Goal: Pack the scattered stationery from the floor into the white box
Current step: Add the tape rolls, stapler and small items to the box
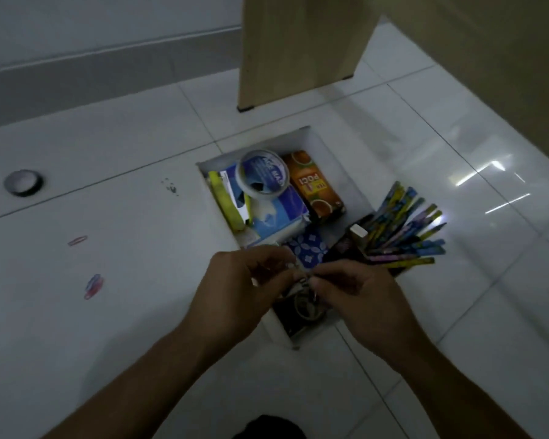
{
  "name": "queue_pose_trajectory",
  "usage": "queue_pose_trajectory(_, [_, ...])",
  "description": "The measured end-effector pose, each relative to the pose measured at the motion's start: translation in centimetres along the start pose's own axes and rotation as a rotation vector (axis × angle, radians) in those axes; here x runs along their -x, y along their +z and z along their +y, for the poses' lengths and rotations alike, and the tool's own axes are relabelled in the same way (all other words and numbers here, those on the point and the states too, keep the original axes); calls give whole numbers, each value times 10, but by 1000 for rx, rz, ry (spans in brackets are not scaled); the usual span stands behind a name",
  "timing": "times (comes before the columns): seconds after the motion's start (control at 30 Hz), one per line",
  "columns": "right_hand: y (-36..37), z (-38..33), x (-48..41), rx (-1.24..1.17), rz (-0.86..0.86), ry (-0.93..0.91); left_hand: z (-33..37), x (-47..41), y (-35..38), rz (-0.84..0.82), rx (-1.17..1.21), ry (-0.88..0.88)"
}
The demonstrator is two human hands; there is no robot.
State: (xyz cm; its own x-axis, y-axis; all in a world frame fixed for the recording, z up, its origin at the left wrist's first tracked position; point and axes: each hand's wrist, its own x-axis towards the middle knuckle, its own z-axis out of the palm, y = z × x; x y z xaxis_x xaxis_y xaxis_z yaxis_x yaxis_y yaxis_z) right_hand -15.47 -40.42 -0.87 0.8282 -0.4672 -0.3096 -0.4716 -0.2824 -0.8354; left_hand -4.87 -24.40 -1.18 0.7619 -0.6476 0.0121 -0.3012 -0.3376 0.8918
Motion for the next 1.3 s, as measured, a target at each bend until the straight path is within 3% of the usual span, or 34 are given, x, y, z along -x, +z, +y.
queue_pose_trajectory(0.13, [-2, 3, 1, 220, -170, -82, -2, 3, 3, -208, -314, 181])
queue_pose_trajectory(0.27, [-4, -5, -4, 344, -267, -136, -2, 4, -4, -102, -270, 221])
queue_pose_trajectory(0.43, [-1, -11, -8, 407, -403, -139, -17, 7, -16, 129, -167, 124])
queue_pose_trajectory(0.67, [30, -54, -18, 127, -274, -290, -72, 35, -41, 303, -131, -206])
queue_pose_trajectory(0.87, [118, -120, -40, 130, -459, -507, -123, 57, -92, 508, -204, -417])
queue_pose_trajectory(1.1, [260, -169, -128, 172, -486, -457, -163, 69, -135, 630, -210, -614])
queue_pose_trajectory(1.3, [363, -173, -201, 616, -558, -578, -182, 74, -157, 714, -202, -649])
